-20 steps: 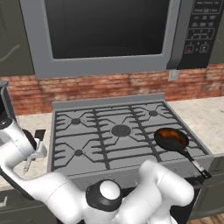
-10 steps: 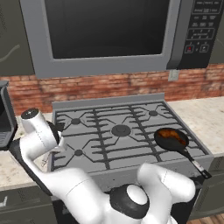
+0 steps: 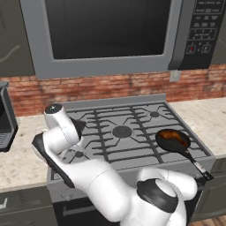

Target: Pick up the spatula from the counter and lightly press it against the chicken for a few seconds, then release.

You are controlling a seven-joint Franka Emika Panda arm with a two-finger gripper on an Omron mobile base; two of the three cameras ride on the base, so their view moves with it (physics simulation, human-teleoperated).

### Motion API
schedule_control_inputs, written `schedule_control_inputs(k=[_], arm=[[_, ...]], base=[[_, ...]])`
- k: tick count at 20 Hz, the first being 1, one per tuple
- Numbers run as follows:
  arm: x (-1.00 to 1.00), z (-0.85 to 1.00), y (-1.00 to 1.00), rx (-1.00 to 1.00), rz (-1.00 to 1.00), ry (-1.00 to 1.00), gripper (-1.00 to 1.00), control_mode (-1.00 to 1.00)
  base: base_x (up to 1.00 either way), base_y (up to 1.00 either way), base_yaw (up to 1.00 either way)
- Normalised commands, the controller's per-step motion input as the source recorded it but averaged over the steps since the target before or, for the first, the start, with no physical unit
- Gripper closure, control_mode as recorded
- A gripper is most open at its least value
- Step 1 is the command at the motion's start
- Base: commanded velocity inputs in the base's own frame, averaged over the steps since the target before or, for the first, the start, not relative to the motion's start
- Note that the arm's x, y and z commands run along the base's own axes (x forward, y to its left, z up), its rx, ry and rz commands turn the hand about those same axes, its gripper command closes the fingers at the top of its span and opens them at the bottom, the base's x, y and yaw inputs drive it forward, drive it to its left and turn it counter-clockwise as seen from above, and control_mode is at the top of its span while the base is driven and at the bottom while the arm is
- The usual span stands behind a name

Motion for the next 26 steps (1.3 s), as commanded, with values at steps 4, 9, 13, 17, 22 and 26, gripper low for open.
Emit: schedule_control_inputs(k=[4,9,13,17,22,26], arm=[[-0.05,0.0,-0.67,0.12,-0.2,0.05,1.0,-1.0],[-0.08,0.0,-0.7,0.17,-0.15,0.06,1.0,-1.0],[-0.15,0.0,-0.59,0.04,-0.14,0.0,1.0,-1.0],[-0.22,0.0,-0.62,0.0,-0.15,-0.01,1.0,-1.0],[-0.11,0.0,-0.59,0.0,-0.25,0.0,1.0,-1.0],[0.0,0.05,-0.5,0.0,-0.27,0.01,1.0,-1.0]], base=[[0.0,0.0,0.0],[0.0,0.0,0.0],[0.0,0.0,0.0],[0.0,0.0,0.0],[0.0,0.0,0.0],[0.0,0.0,0.0]])
